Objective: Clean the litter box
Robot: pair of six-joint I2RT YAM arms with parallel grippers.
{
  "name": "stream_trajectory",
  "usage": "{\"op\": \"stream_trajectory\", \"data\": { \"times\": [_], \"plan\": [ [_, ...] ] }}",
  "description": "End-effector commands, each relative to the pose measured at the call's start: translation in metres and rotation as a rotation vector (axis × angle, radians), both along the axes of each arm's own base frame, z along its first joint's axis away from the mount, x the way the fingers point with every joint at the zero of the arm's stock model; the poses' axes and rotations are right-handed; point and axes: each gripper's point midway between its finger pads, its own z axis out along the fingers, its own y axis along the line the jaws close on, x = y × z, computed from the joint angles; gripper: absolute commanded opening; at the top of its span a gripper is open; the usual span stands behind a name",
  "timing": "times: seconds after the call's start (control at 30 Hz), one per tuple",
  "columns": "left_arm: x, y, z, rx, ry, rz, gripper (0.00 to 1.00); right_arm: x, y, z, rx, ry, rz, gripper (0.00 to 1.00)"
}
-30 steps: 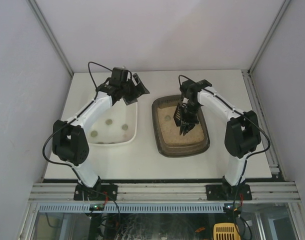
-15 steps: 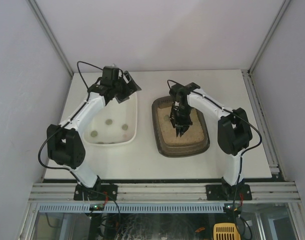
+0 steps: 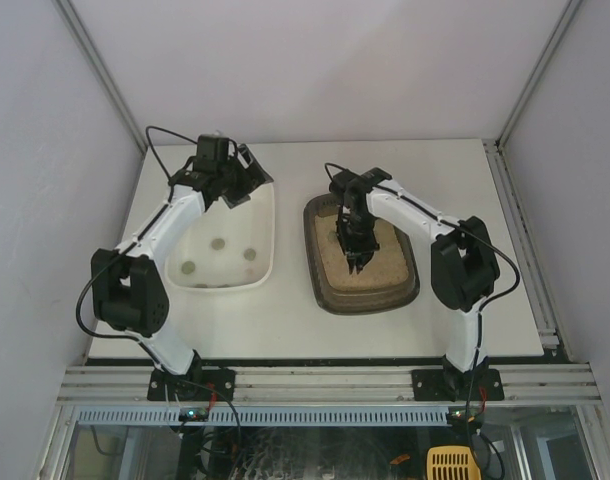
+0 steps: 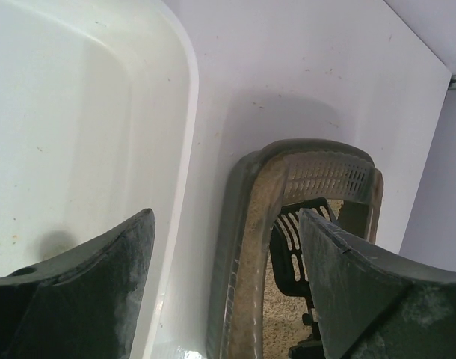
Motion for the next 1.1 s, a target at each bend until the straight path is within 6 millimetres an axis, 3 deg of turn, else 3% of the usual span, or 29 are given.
{"op": "stream_trajectory", "data": {
  "times": [0.0,0.43,0.57,0.73,0.87,1.07],
  "plan": [
    [-0.006,0.002,0.025,0.003,-0.081,-0.02,0.81,0.01,0.023,-0.002,0.102,-0.02,0.025,0.0],
    [-0.011,0.008,0.031,0.028,-0.11,-0.023,0.8,0.0,0.047,-0.013,0.324,0.068,0.045,0.0],
    [-0.015,0.01,0.032,0.03,-0.11,-0.028,0.8,0.003,0.04,-0.008,0.371,0.061,-0.003,0.0],
    [-0.02,0.008,0.03,0.026,-0.108,-0.053,0.8,0.0,0.025,0.014,0.398,0.004,-0.04,0.0],
    [-0.027,-0.002,0.018,-0.002,-0.066,-0.113,0.79,-0.006,0.019,0.028,0.464,-0.014,-0.059,0.0],
    [-0.032,0.005,0.005,0.09,-0.076,-0.172,0.78,-0.009,0.013,0.027,0.525,-0.022,-0.082,0.0]
  ]
}}
